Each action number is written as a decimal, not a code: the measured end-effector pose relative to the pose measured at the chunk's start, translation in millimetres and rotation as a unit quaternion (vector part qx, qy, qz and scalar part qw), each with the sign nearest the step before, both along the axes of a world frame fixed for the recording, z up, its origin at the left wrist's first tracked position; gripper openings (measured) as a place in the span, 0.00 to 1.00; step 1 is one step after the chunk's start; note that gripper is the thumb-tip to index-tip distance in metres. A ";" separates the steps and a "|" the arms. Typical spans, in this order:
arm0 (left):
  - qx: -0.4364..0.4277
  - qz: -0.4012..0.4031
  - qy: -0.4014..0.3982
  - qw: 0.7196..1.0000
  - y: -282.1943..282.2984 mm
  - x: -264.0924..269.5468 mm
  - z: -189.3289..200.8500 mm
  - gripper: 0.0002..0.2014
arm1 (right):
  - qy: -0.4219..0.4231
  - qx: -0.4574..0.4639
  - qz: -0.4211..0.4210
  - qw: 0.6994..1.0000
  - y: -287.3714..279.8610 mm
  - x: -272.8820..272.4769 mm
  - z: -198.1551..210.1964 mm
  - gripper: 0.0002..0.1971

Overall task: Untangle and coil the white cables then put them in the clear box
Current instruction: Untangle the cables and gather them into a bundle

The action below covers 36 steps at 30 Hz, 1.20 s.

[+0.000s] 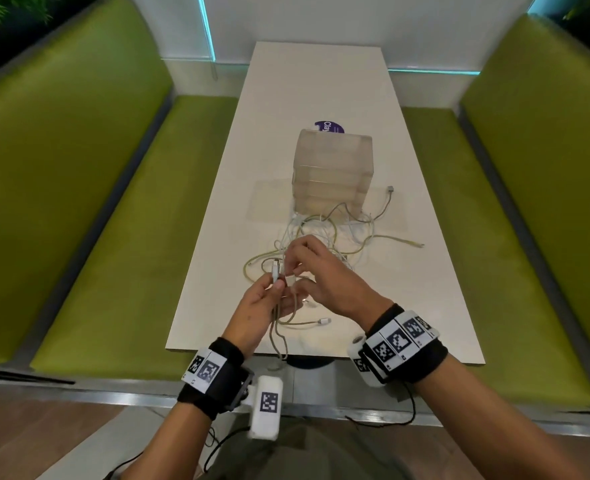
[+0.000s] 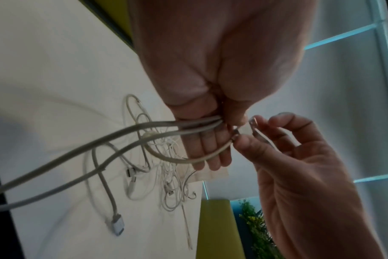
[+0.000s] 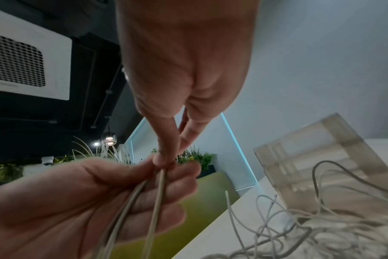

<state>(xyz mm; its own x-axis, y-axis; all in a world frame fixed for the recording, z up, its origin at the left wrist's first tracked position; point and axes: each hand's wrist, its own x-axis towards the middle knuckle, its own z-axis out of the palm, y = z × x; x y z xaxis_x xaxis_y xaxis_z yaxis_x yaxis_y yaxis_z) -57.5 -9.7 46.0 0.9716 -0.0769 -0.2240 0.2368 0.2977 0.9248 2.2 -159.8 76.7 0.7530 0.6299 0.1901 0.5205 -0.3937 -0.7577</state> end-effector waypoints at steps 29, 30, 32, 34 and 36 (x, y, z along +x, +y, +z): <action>-0.147 0.164 -0.174 0.960 70.4 -5.3 103.4 0.11 | 0.212 -0.057 -0.038 0.975 46.0 45.0 -59.3 0.08; -0.131 0.183 -0.173 0.959 76.9 -5.7 103.6 0.11 | 0.216 -0.046 -0.047 0.974 41.1 49.7 -58.8 0.10; -0.088 0.216 -0.144 0.962 83.5 -3.6 94.2 0.11 | 0.224 -0.017 -0.038 0.974 36.3 54.3 -52.5 0.11; -0.024 0.232 -0.094 0.968 79.6 2.2 76.0 0.11 | 0.225 0.020 -0.032 0.974 37.0 55.3 -43.2 0.13; 0.069 0.220 -0.044 0.972 68.9 10.6 53.2 0.12 | 0.220 0.045 -0.027 0.974 38.8 55.0 -34.7 0.14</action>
<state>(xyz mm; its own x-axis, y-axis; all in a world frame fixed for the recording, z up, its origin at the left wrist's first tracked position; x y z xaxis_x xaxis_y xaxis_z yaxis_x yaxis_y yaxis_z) -46.9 59.2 99.2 0.9192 0.3756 -0.1182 0.0335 0.2246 0.9739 57.1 -121.0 42.0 0.8058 0.5828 -0.1052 0.1183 -0.3325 -0.9357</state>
